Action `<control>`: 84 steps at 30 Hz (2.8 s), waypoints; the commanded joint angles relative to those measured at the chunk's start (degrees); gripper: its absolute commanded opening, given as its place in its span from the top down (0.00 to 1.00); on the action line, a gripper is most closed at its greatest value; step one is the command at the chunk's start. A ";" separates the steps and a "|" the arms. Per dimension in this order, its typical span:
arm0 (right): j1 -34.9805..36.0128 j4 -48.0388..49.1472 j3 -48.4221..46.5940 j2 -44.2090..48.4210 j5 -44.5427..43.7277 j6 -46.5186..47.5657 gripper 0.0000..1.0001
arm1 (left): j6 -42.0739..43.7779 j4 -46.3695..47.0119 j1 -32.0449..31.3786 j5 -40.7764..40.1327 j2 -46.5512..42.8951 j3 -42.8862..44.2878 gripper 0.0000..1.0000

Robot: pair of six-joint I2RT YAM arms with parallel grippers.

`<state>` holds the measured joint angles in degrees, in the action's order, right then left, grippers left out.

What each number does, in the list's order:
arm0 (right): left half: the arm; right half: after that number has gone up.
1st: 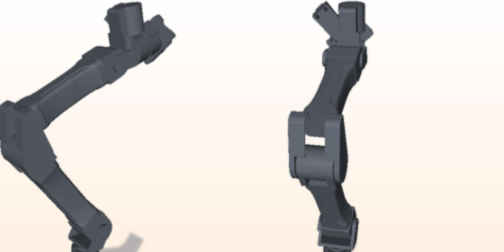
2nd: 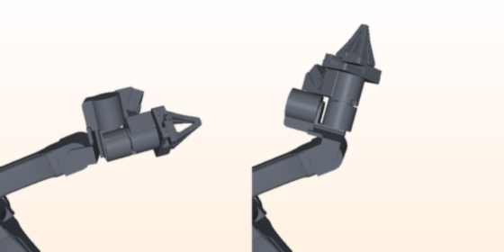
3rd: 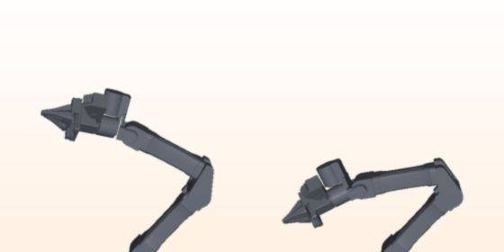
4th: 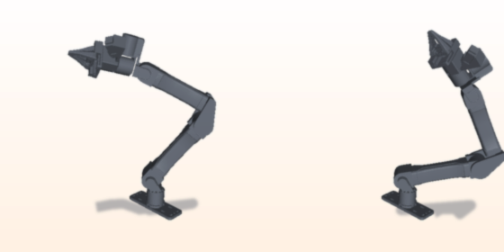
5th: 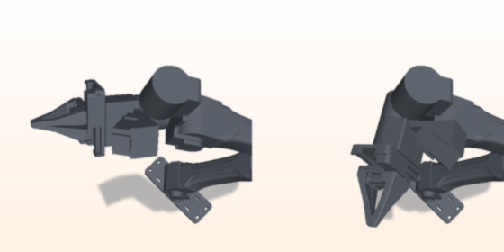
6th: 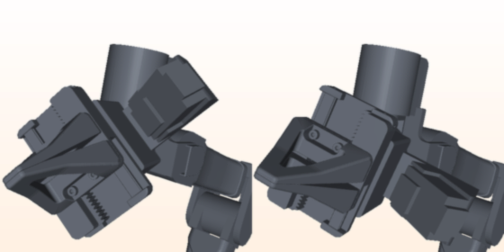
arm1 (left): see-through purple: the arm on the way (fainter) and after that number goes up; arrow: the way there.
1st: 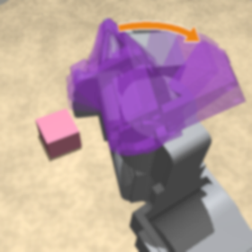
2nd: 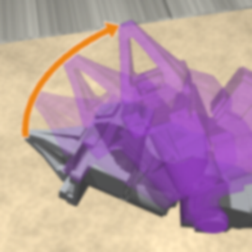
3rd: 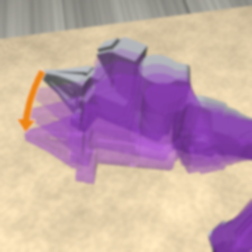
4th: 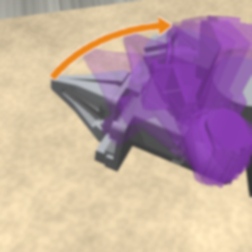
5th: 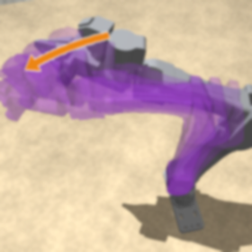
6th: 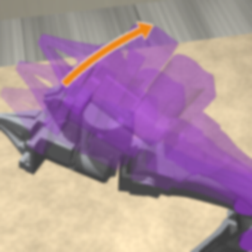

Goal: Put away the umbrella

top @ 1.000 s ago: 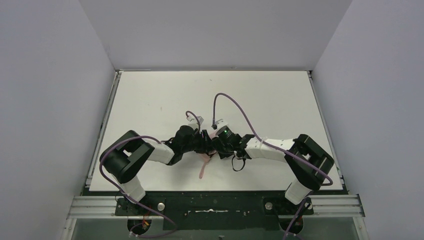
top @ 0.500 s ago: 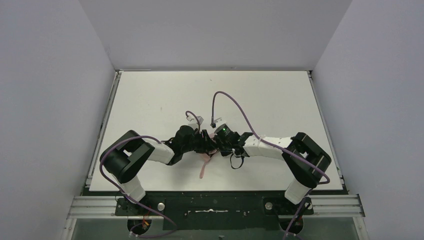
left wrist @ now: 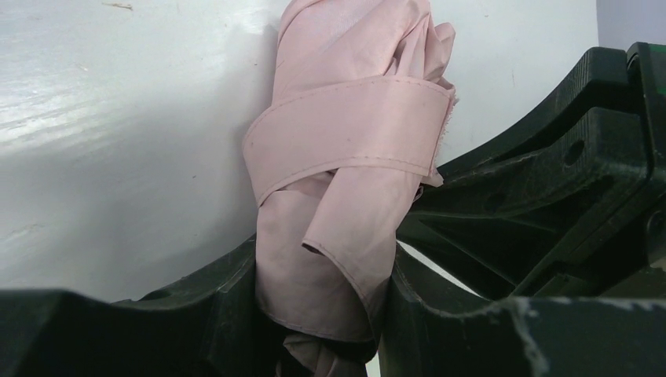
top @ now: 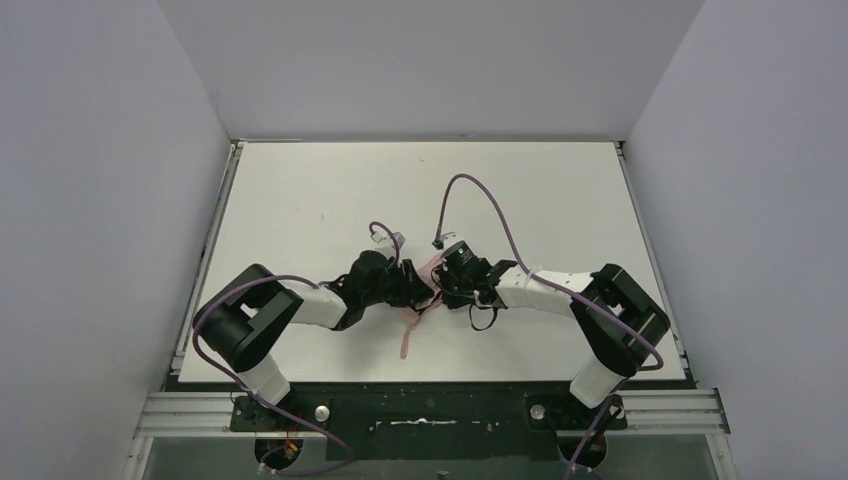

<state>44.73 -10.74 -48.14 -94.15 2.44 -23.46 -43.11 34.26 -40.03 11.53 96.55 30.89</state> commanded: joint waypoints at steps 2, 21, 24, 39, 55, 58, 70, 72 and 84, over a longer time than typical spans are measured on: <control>-1.97 -12.54 3.27 1.12 -4.24 -0.98 1.00 | 2.25 -13.04 0.91 -5.86 -2.13 -1.14 1.00; -6.10 -14.54 6.69 10.55 -0.19 -0.50 1.00 | 6.09 -17.89 1.38 -7.41 -4.89 -0.64 1.00; -6.03 -12.79 6.36 11.11 1.49 0.43 1.00 | 6.75 -17.00 1.04 -6.01 -3.88 -0.27 1.00; -6.32 -9.62 8.08 19.85 -7.19 -7.67 0.62 | 6.73 -15.17 -0.13 -5.20 -2.06 -1.10 1.00; -0.81 -5.52 2.71 7.82 -12.28 -22.50 0.66 | 6.11 -13.18 -0.20 -4.29 -2.04 -2.04 1.00; -0.27 -4.97 2.12 6.37 -11.58 -22.76 0.65 | 6.32 -13.16 -0.18 -4.13 -2.11 -2.24 1.00; 0.66 -2.02 1.34 4.10 -9.13 -23.47 0.59 | 5.85 -12.45 -0.22 -4.40 -2.76 -2.68 1.00; 0.71 -1.96 1.01 3.54 -8.79 -23.42 0.59 | 5.98 -12.40 -0.22 -4.41 -2.81 -2.85 1.00; 1.25 -5.10 -2.15 0.08 -6.96 -22.57 0.59 | 5.88 -12.07 -0.22 -4.49 -2.87 -3.21 1.00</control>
<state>45.10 -14.17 -47.55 -92.12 -5.34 -45.91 -38.50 29.12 -40.51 10.66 92.82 29.71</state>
